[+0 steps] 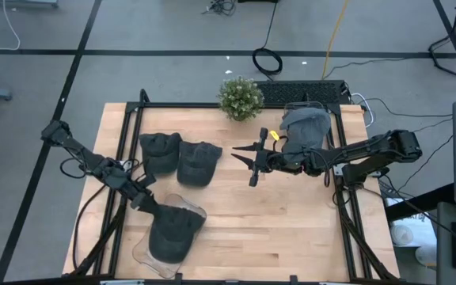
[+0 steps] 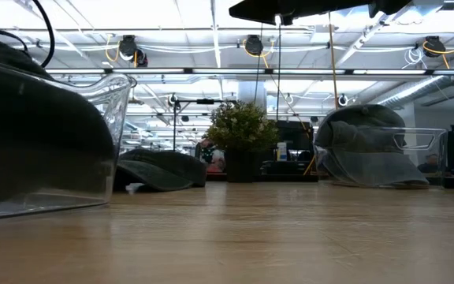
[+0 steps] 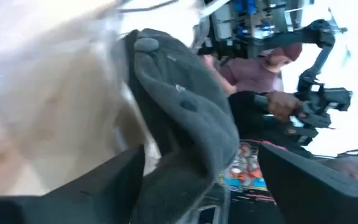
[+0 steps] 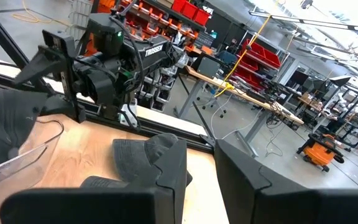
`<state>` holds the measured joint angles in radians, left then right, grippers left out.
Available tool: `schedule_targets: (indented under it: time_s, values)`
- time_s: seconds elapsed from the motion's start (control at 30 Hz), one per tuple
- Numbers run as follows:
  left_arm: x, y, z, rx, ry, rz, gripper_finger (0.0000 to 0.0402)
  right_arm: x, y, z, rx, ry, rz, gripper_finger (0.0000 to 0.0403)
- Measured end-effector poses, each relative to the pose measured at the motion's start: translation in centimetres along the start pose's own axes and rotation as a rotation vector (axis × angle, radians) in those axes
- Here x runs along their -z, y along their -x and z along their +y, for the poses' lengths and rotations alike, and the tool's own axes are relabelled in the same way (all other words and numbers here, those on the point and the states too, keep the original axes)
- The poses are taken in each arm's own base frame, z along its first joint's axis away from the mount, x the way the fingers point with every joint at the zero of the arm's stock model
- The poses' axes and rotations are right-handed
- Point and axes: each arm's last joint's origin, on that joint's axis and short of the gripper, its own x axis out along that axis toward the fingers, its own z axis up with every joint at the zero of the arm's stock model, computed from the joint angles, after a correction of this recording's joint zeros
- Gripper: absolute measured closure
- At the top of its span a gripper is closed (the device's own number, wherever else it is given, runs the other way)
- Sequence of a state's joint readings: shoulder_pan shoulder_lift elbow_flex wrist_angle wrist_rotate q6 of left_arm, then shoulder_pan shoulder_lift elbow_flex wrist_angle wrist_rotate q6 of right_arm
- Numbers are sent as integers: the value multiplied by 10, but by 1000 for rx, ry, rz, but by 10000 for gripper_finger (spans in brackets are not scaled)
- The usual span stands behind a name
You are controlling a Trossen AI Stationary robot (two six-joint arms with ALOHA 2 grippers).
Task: Pick & Place hat
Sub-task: Put the right black cap into the bottom transparent bin
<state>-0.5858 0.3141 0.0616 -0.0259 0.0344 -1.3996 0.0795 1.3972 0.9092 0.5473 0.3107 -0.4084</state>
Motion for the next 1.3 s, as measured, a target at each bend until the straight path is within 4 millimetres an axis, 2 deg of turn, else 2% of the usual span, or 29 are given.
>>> schedule_targets:
  time_s: [0.13,0.23,0.53,0.63,0.93,1.07,1.2,1.3]
  values:
    - [0,0,-7,84,-46,31,53,0,0,0,0,0,0,328]
    - [0,0,-9,96,19,38,39,0,0,0,-1,-1,2,328]
    - [0,1,4,-81,182,10,20,1,0,0,-3,-1,6,328]
    - [-3,4,-5,-110,177,-40,25,1,0,0,-3,-1,6,328]
    - [-12,28,-49,-317,127,-111,41,1,0,1,-4,-3,9,328]
    - [-14,31,-57,-374,130,-126,34,1,0,1,-6,-11,12,328]
    - [-14,31,-56,-459,149,-130,25,1,0,1,-7,-11,14,328]
    - [-17,33,-63,-483,108,-174,23,2,0,1,-7,-10,16,328]
